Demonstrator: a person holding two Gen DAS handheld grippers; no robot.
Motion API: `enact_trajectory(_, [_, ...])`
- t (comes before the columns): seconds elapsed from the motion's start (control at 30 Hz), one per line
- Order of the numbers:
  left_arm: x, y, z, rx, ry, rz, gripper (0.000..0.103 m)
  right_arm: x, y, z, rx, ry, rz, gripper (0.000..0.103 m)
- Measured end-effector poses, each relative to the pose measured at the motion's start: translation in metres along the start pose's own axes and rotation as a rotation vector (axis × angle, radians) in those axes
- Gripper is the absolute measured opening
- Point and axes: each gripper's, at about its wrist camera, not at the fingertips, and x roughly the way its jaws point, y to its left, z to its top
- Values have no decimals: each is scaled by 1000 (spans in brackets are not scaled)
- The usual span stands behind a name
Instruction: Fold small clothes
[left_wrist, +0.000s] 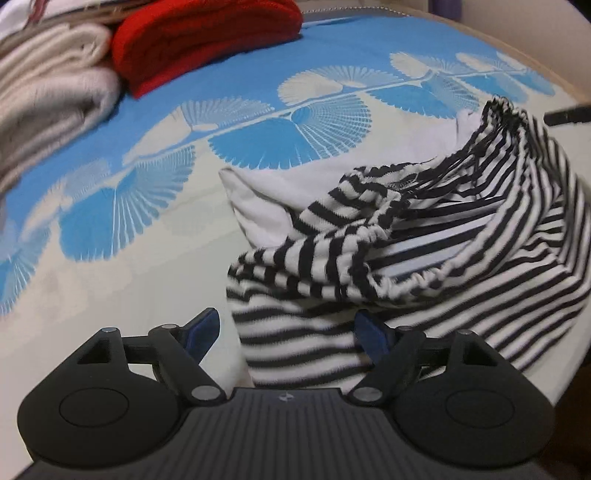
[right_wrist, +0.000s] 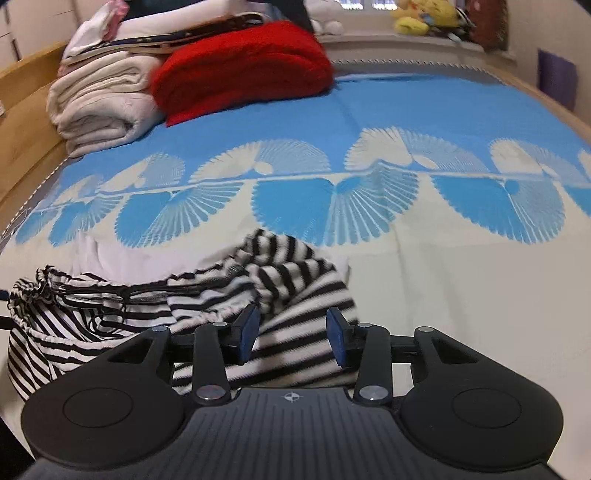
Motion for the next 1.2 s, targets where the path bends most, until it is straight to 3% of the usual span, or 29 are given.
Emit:
enact_trajectory(0.1, [9,-7,8,46,-29,37,84,13,12,3,-43,21,22,44])
enact_trajectory(0.27, [11,-9,29,57,-146,24,83,45,27,9,-78,83,32,44])
enact_trajectory(0.33, [14,-10,34,79,-182,31,72,54,30,13,-77,98,23,44])
enact_trajectory(0.4, [19,-11,42,94,-203,3,38,65,31,18,-62,106,11,44])
enact_trajectory(0.47, [27,-10,49,93,-193,-31,20,76,31,23,-46,115,-17,44])
enact_trajectory(0.5, [31,-7,51,91,-185,-39,14,81,31,25,-37,119,-33,35])
enact_trajectory(0.53, [34,-2,54,81,-188,-42,12,84,29,28,-28,116,-52,16])
enact_trajectory(0.6, [32,13,62,15,-239,-42,9,84,25,35,13,75,-62,9])
enact_trajectory(0.7, [23,44,73,-164,-365,-11,9,70,15,52,113,-51,-56,7])
enact_trajectory(0.77, [25,53,81,-242,-400,4,9,59,7,62,182,-149,-38,7])
enact_trajectory(0.83, [37,53,89,-263,-372,13,9,53,7,72,216,-232,-20,7])
enact_trajectory(0.9, [55,48,97,-243,-302,32,9,63,11,78,207,-234,-63,7])
enact_trajectory(0.97, [77,46,100,-248,-200,40,9,83,10,80,225,-174,-94,7])
enact_trajectory(1.03, [104,50,100,-290,-70,36,16,111,10,78,225,-85,-118,9])
enact_trajectory(1.1, [122,57,95,-351,41,-23,28,135,11,74,211,5,-127,15])
enact_trajectory(1.2, [116,77,93,-414,23,-66,39,141,10,70,224,50,-128,28])
